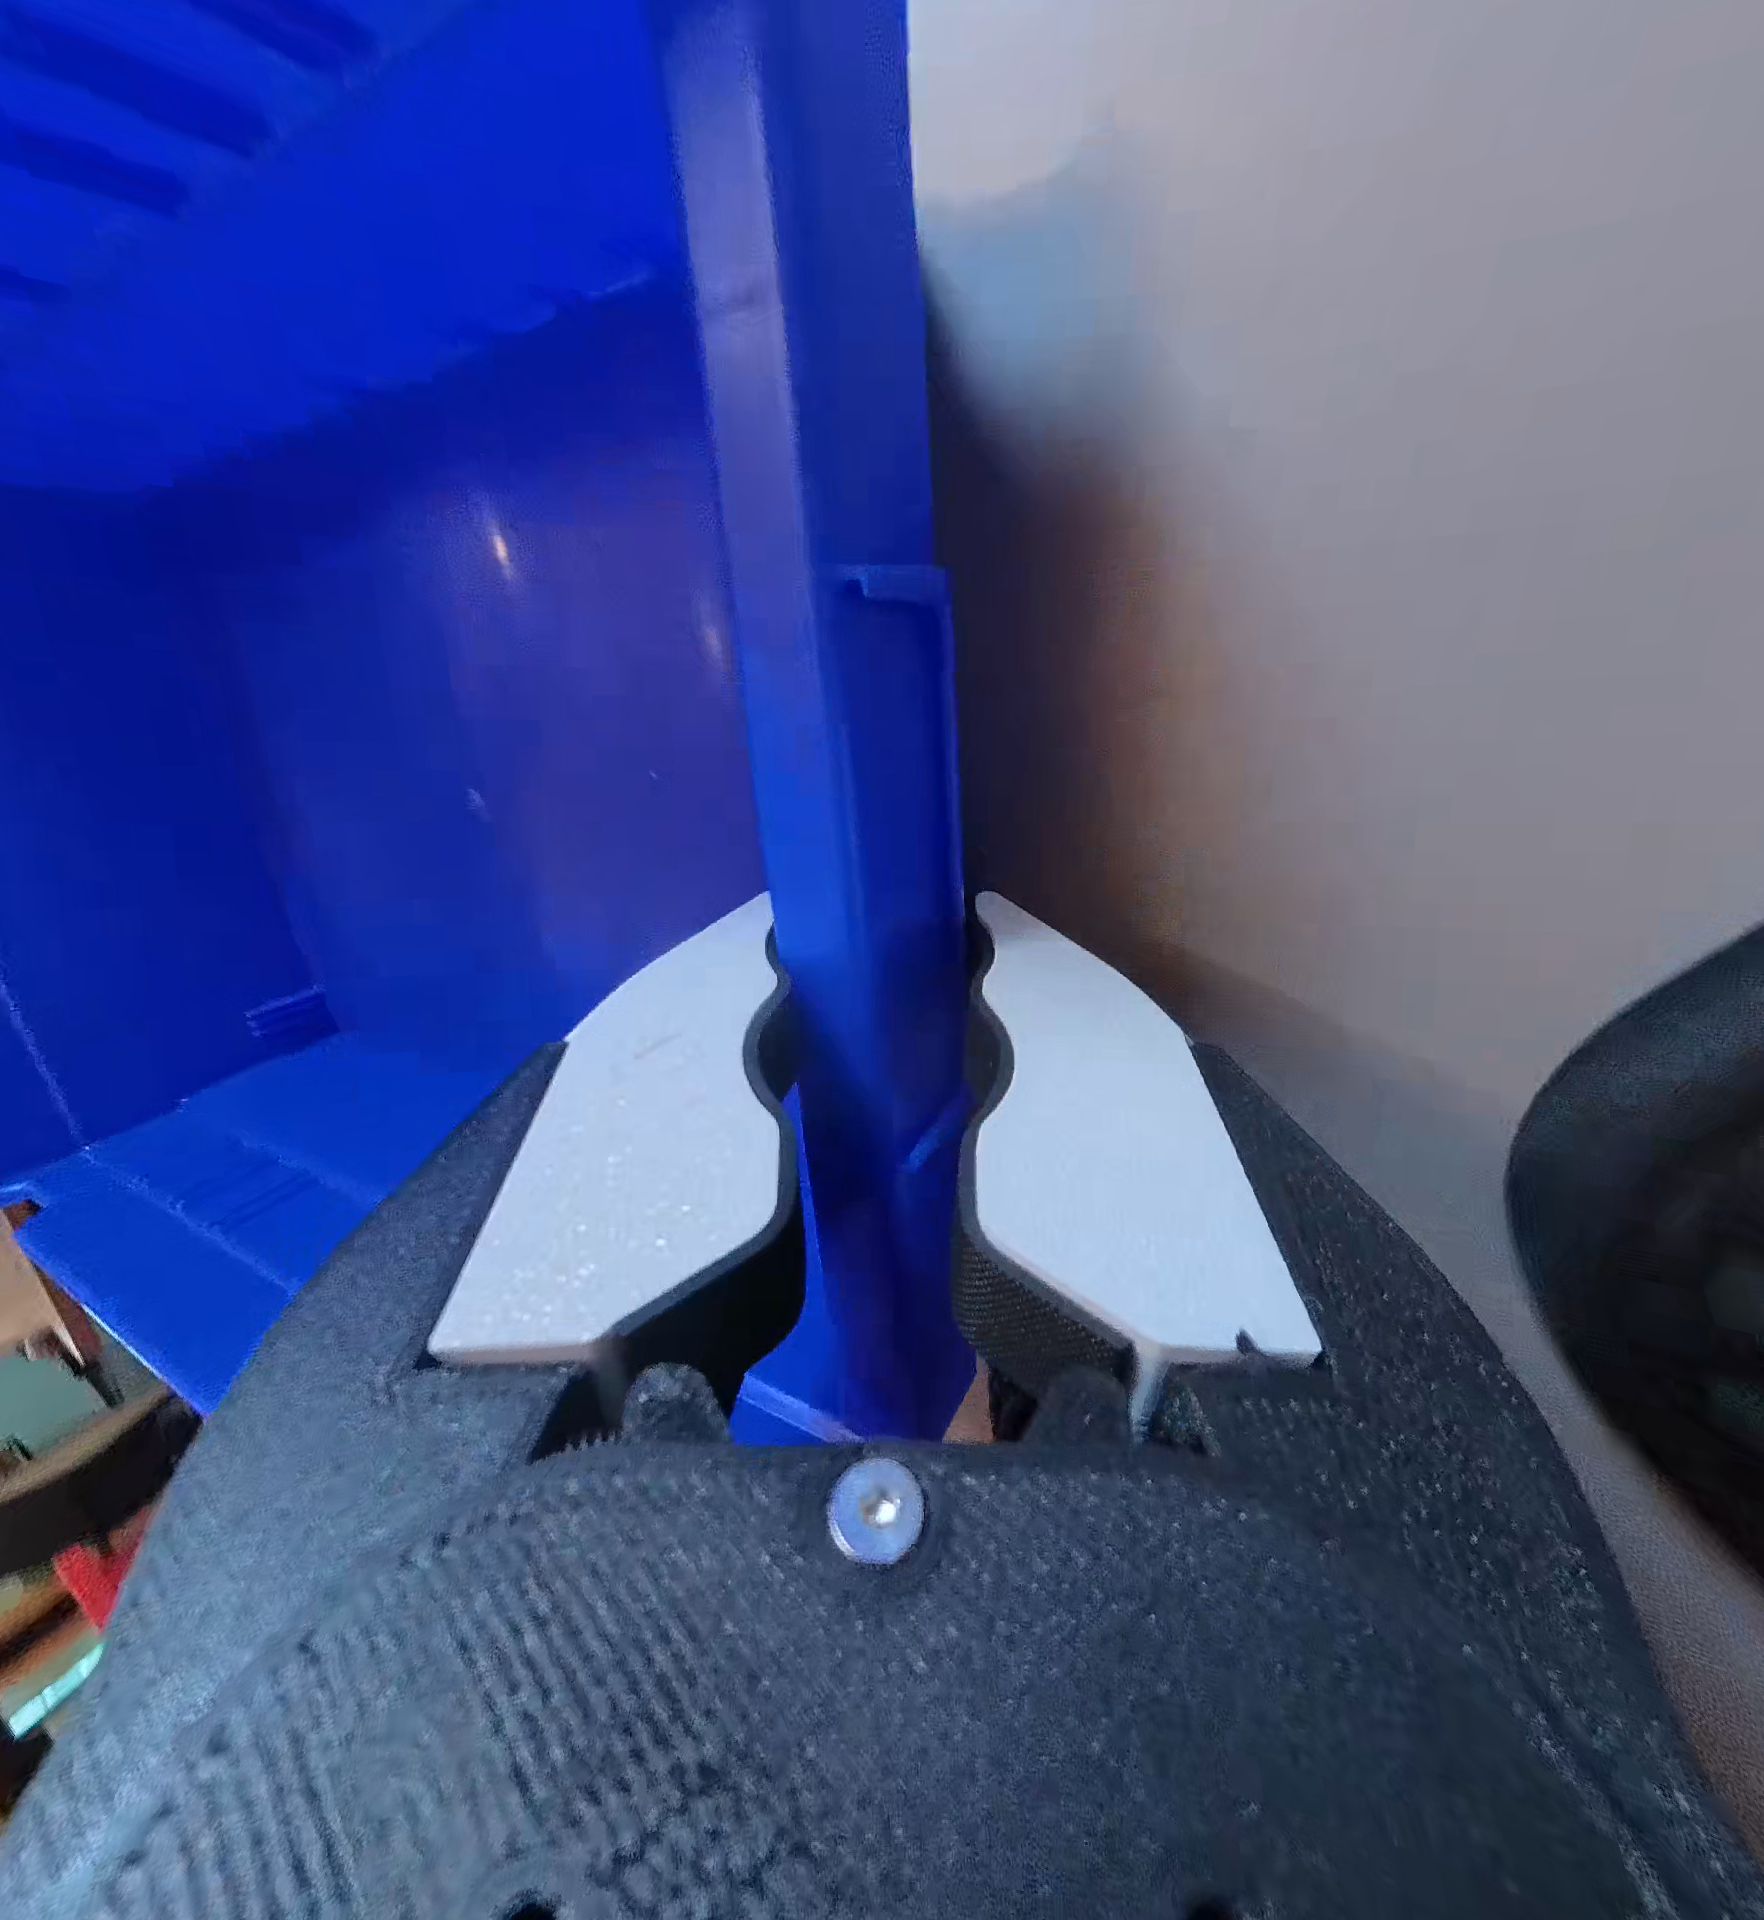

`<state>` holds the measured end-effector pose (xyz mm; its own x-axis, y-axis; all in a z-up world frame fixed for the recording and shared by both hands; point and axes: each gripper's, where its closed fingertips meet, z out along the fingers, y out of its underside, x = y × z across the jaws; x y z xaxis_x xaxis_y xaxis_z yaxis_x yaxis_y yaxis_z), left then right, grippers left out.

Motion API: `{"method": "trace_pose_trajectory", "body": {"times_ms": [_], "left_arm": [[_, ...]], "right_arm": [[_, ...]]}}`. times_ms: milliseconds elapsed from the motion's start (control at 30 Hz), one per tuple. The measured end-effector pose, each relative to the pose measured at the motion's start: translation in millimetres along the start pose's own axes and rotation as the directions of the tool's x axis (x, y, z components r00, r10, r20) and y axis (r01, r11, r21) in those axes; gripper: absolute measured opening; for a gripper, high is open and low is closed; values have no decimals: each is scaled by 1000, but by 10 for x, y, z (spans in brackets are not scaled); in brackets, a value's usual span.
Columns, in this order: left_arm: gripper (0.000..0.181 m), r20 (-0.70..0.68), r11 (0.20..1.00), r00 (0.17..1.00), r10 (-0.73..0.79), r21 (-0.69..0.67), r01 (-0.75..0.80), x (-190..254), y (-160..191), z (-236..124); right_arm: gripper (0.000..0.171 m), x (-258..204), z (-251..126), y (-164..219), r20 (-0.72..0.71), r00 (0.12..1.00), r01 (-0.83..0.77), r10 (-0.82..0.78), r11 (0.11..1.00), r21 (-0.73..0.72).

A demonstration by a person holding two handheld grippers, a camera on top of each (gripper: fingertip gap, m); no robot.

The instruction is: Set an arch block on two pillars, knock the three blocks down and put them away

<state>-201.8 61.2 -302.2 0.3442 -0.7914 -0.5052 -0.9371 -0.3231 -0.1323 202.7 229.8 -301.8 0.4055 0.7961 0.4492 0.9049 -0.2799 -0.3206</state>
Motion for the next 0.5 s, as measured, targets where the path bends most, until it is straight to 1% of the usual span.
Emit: {"method": "trace_pose_trajectory", "body": {"times_ms": [100,200,300,333,367,400,433,500], "left_arm": [[30,-6,996,998,66,66,-65,41,-527,58],[29,20,988,994,111,109,-113,-5,-983,150],[31,146,967,979,139,191,-166,-189,-1395,278],[33,188,958,973,131,227,-173,-247,-1508,303],[40,225,949,969,99,272,-160,-305,-1610,295],[47,227,938,972,59,322,-132,-323,-1691,266],[51,209,920,978,13,381,-94,-321,-1766,210],[54,172,868,983,-65,496,-29,-316,-1883,46]], "right_arm": [[32,-95,-73,60,11,1000,9,-9,1000,-5],[31,-256,-187,119,9,1000,23,-23,1000,7],[32,-468,-327,144,-14,998,69,-68,997,46],[31,-538,-378,150,-28,995,93,-91,994,65],[31,-618,-437,150,-43,992,125,-122,988,89],[31,-707,-525,122,-54,988,149,-143,979,139],[31,-801,-642,78,-45,989,146,-140,968,204],[30,-955,-943,-21,17,997,69,-80,934,351]]}}
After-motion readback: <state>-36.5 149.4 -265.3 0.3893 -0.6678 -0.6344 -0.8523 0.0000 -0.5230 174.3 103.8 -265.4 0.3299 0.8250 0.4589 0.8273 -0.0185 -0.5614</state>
